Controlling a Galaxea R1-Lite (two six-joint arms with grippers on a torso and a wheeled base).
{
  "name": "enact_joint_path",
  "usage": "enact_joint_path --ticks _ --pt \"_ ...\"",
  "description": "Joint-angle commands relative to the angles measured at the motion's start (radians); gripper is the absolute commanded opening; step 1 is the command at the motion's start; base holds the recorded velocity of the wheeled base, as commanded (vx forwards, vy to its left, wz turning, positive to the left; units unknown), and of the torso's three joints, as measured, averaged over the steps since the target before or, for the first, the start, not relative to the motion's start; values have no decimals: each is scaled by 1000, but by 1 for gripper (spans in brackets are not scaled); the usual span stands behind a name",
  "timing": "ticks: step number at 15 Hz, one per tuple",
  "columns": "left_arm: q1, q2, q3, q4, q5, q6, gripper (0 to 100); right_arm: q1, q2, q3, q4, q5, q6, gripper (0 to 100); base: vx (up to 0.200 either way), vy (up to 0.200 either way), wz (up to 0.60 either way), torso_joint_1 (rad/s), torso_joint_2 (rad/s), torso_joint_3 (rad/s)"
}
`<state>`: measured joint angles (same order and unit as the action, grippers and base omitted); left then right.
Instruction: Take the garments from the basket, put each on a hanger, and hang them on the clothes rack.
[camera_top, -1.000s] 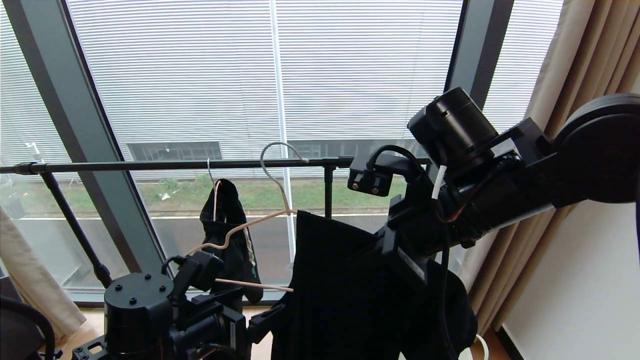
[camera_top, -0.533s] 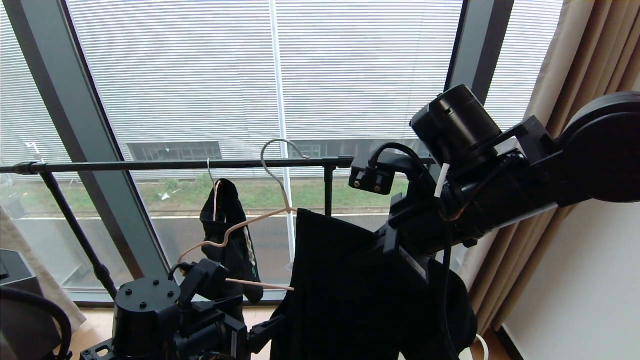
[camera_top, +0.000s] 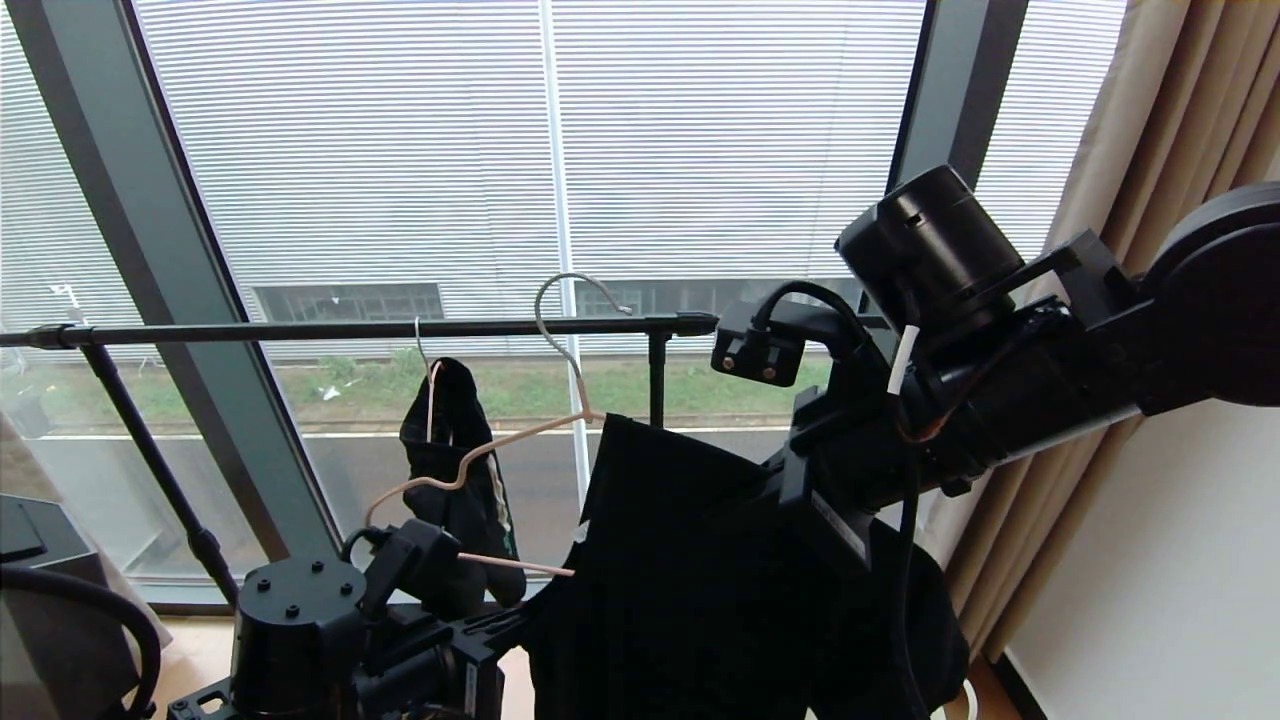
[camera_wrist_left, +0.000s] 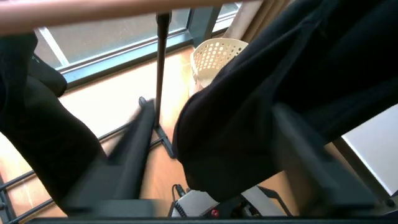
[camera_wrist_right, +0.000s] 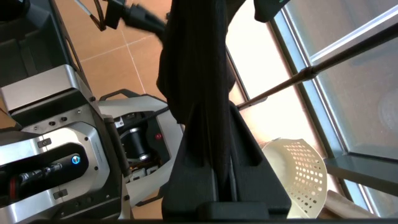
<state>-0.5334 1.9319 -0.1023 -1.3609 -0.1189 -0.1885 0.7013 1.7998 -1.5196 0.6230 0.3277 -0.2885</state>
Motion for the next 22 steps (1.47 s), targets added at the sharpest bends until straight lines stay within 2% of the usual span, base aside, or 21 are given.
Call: enact_joint_path --ticks 1,2,4,7,9,13,16,22 --pt "4 2 7 -23 -1 -2 0 -29 -33 41 0 2 -1 0 0 0 0 0 0 0" --pt "4 2 7 -23 -1 -2 0 -29 -33 41 0 2 -1 0 0 0 0 0 0 0" --pt "13 4 10 -46 -2 -3 0 -89 -82 121 -2 2 -4 0 0 0 0 0 0 0" --pt "26 15 7 -49 -2 -2 0 -120 -163 223 -3 8 -4 0 0 0 0 0 0 0" --pt "35 29 4 -49 -2 -2 0 -144 -221 361 -118 47 -4 0 0 0 0 0 0 0" --pt "64 29 -2 -50 -2 0 0 -180 -252 578 -327 53 -9 0 0 0 0 0 0 0" --pt "64 36 7 -95 -5 -5 0 -204 -290 661 -390 53 -11 0 0 0 0 0 0 0" --pt "70 55 6 -118 -4 -5 0 -227 -389 754 -381 48 -41 0 0 0 0 0 0 0"
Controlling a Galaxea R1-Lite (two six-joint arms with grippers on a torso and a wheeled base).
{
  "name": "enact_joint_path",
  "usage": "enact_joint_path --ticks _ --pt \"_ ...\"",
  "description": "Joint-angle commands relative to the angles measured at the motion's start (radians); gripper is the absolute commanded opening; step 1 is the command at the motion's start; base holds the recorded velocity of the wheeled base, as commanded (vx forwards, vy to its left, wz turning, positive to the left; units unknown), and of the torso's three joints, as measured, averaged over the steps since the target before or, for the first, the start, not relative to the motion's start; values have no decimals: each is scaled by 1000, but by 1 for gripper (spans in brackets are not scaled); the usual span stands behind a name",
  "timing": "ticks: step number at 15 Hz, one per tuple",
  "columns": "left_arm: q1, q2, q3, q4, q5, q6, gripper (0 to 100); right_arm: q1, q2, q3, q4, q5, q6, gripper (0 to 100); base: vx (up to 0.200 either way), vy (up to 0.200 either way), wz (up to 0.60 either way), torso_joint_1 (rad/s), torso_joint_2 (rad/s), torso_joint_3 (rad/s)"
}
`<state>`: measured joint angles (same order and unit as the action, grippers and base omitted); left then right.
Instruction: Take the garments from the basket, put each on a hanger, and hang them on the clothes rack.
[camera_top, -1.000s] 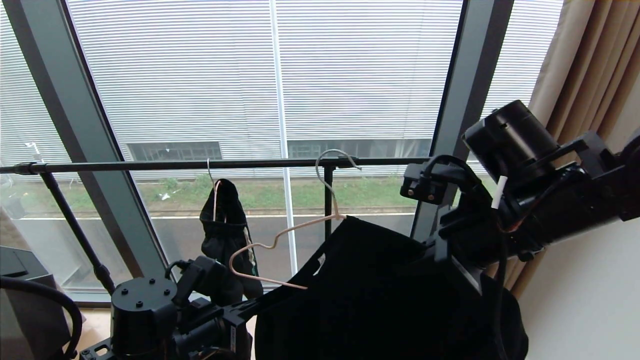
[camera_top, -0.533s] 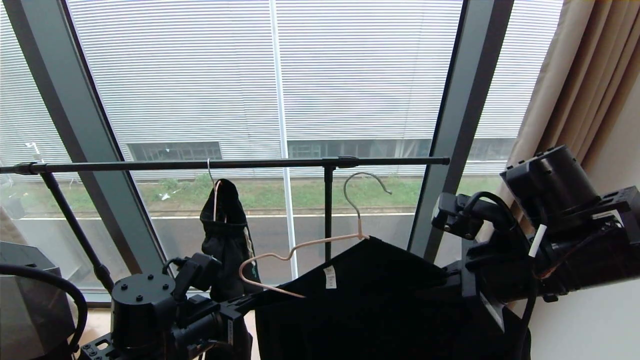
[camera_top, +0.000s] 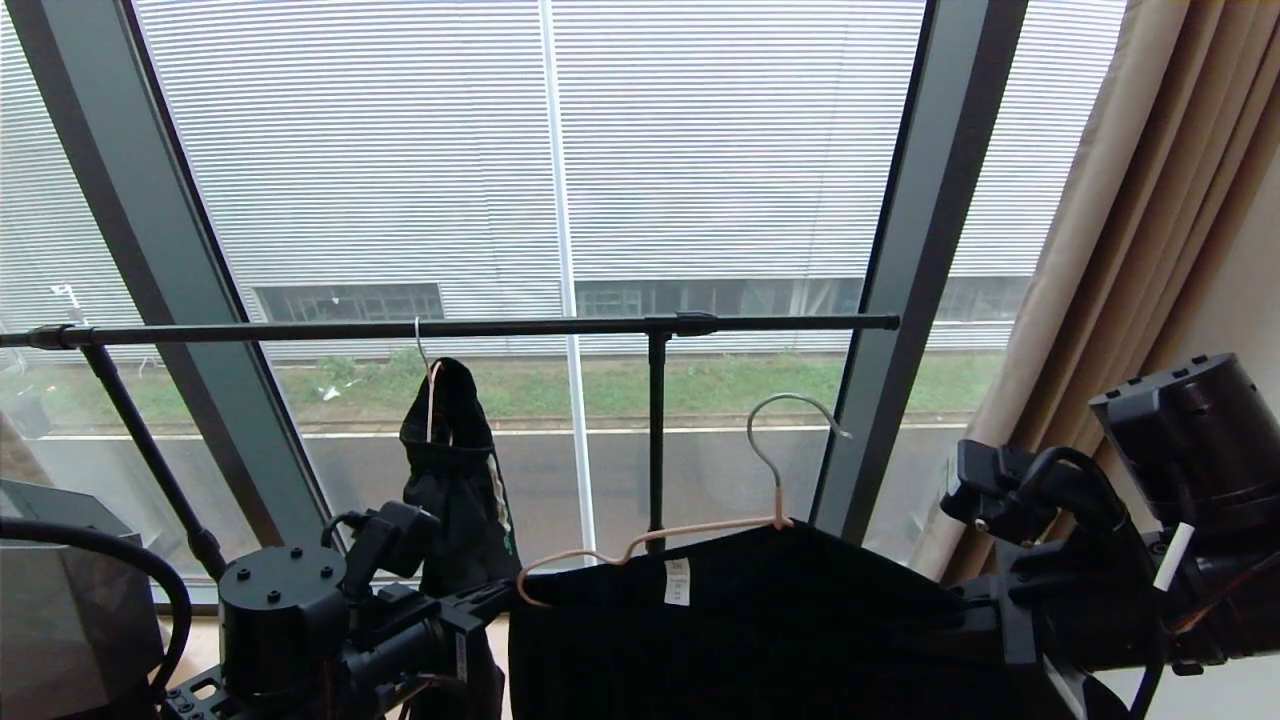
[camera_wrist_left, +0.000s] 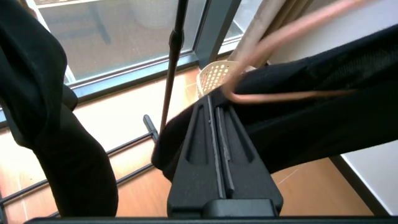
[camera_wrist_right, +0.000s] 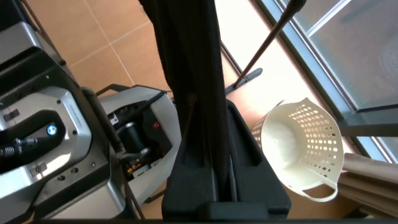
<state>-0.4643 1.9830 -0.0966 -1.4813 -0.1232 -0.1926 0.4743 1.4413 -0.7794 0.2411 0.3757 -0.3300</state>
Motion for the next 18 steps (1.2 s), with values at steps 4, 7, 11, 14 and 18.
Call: enact_joint_path --ticks 4,7,11,14,18 --pt "7 2 6 -44 0 -2 0 6 -33 48 1 -3 -32 0 0 0 0 0 0 0" --pt "6 2 46 -90 -1 -4 0 43 -7 43 -8 -24 -30 0 0 0 0 0 0 0" --pt "-4 -46 49 -90 -1 -1 0 55 45 11 -19 -28 -27 0 0 0 0 0 0 0" --pt "-31 -122 41 -90 -1 -1 0 55 48 14 -48 -28 -26 0 0 0 0 0 0 0" --pt "-47 -151 -2 -90 -1 28 0 57 70 5 -92 -31 -27 0 0 0 0 0 0 0"
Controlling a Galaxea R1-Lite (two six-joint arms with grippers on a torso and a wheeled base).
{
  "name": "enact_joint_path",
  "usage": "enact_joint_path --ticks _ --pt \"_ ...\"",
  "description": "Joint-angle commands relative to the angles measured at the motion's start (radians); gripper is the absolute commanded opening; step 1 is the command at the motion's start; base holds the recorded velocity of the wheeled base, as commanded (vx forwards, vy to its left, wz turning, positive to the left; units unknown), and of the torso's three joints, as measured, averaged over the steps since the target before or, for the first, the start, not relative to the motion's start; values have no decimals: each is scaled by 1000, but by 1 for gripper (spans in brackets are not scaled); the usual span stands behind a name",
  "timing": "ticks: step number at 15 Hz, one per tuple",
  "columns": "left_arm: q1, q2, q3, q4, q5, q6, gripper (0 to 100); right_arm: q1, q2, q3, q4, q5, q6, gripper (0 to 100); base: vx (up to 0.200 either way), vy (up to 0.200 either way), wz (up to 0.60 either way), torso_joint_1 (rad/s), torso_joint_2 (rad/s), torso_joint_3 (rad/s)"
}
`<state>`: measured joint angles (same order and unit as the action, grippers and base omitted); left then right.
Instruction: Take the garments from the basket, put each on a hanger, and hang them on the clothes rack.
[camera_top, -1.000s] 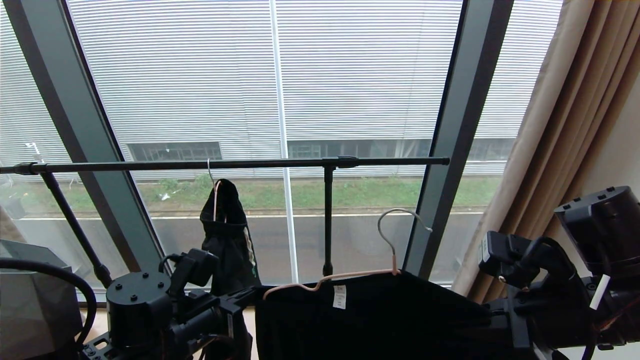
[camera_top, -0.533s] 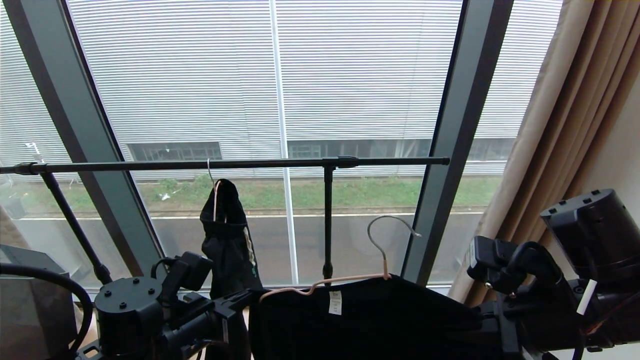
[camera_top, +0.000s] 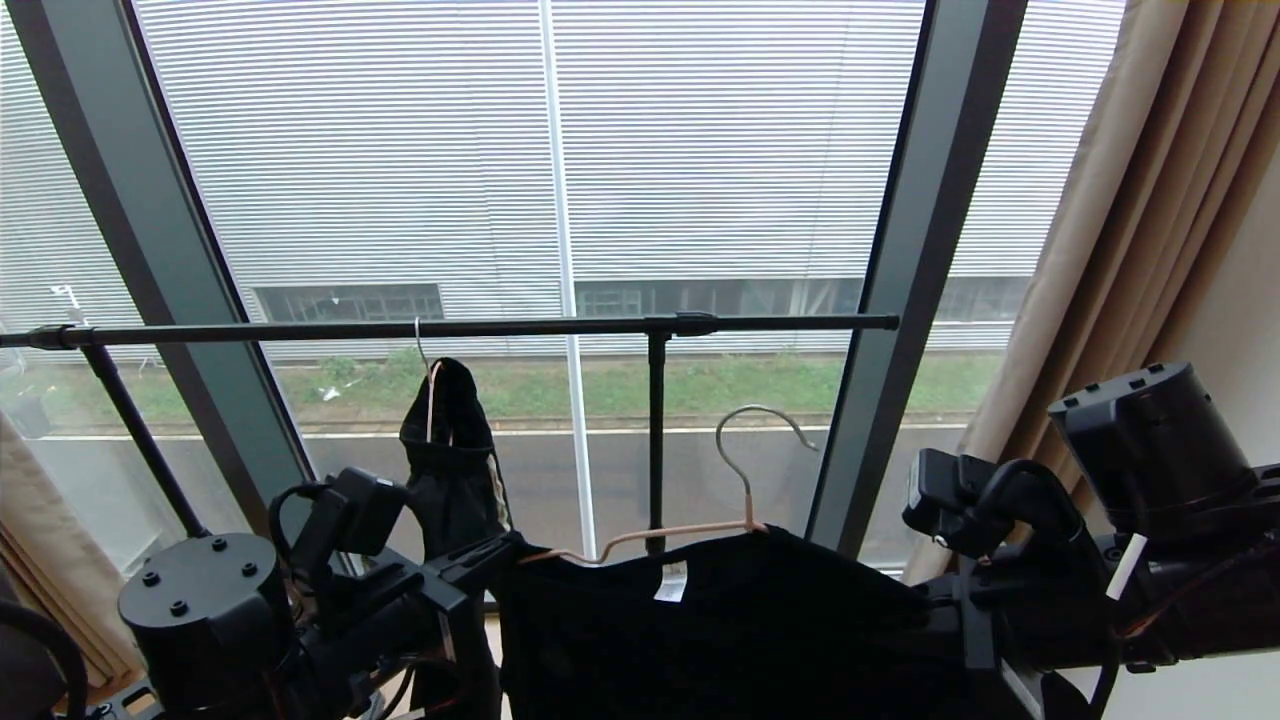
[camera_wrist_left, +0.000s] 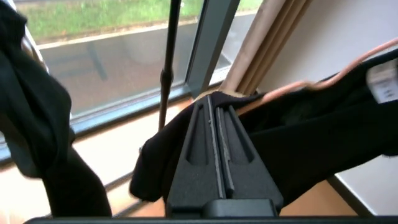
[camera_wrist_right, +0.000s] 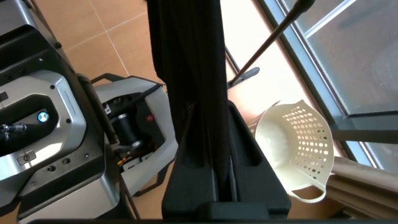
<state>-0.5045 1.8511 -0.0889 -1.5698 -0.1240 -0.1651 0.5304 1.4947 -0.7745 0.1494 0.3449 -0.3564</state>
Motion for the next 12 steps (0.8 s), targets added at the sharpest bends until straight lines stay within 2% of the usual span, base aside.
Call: enact_joint_path --ticks 1,3,6,7,8,9,10,11,12 --pt "-9 -26 -22 -1 0 29 0 0 24 -2 -37 -6 -1 0 0 0 0 0 0 0" --pt "-31 -39 -78 -1 6 56 0 -1 55 -6 -102 -23 -1 0 0 0 0 0 0 0" --pt "-37 -128 -175 211 40 101 0 0 93 4 -182 -75 -3 0 0 0 0 0 0 0" --pt "-32 -196 -245 353 55 104 0 -1 91 12 -185 -99 -4 0 0 0 0 0 0 0" --pt "-29 -217 -270 402 55 108 0 0 90 12 -185 -113 -4 0 0 0 0 0 0 0" --pt "-23 -256 -307 505 55 131 0 0 82 18 -183 -155 -6 0 0 0 0 0 0 0" --pt "-23 -256 -307 505 55 131 0 0 82 18 -183 -155 -6 0 0 0 0 0 0 0" --pt "3 -277 -345 617 66 184 0 -1 47 24 -183 -211 -15 0 0 0 0 0 0 0" --pt "3 -274 -354 623 92 211 0 -1 32 24 -183 -224 -18 0 0 0 0 0 0 0"
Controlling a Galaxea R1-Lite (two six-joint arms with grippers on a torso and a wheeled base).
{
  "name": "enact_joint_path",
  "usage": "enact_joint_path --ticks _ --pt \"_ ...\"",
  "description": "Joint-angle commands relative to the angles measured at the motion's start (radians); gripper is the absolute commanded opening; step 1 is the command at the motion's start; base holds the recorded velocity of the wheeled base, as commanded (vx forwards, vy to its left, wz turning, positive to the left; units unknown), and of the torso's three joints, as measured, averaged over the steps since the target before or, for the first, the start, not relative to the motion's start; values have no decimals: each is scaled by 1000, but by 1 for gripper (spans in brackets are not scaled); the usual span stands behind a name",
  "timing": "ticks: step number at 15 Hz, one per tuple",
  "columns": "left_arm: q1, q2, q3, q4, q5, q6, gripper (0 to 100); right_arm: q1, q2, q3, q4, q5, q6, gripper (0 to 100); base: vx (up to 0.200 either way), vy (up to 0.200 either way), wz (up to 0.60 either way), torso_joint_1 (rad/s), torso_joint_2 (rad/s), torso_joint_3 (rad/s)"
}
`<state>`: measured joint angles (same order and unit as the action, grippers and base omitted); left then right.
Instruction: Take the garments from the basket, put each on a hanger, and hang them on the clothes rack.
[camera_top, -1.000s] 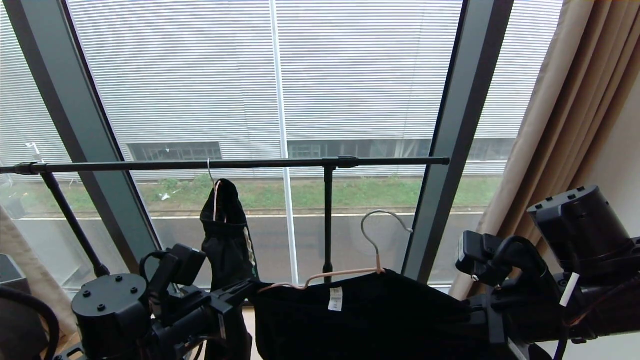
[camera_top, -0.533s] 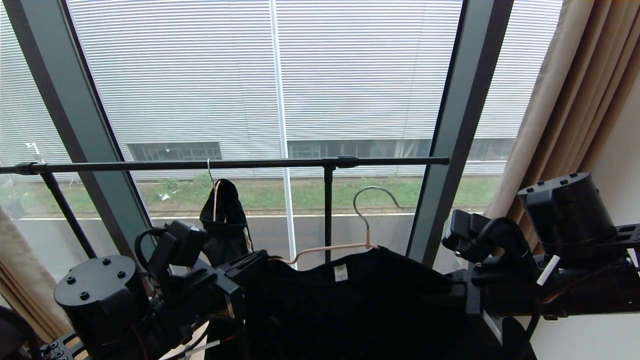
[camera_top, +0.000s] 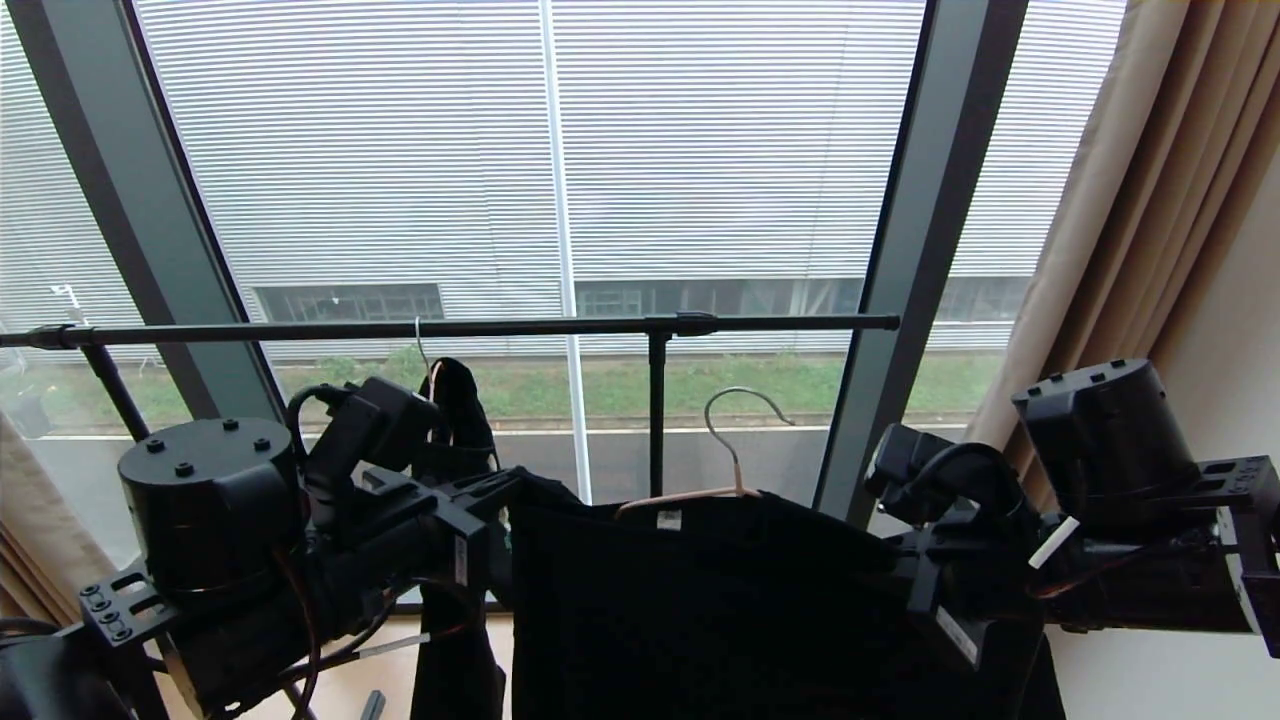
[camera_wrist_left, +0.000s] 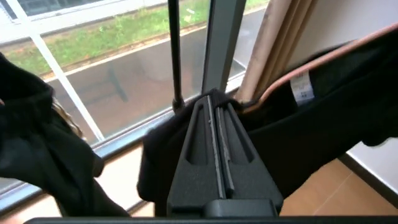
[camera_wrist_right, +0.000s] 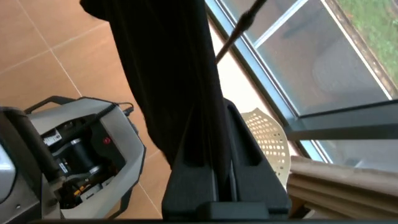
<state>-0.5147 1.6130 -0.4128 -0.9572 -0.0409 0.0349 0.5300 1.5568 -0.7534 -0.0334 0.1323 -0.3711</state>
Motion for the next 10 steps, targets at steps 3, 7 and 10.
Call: enact_joint_path --ticks 3,7,10 --pt "7 -31 -50 23 44 66 0 -1 -58 -1 -3 -80 -2 0 0 0 0 0 0 0" --pt "-11 -36 -116 129 47 71 0 77 -46 25 -68 -82 20 0 0 0 0 0 0 0" --pt "-33 -33 -195 203 47 71 0 108 -12 59 -146 -80 37 0 0 0 0 0 0 0"
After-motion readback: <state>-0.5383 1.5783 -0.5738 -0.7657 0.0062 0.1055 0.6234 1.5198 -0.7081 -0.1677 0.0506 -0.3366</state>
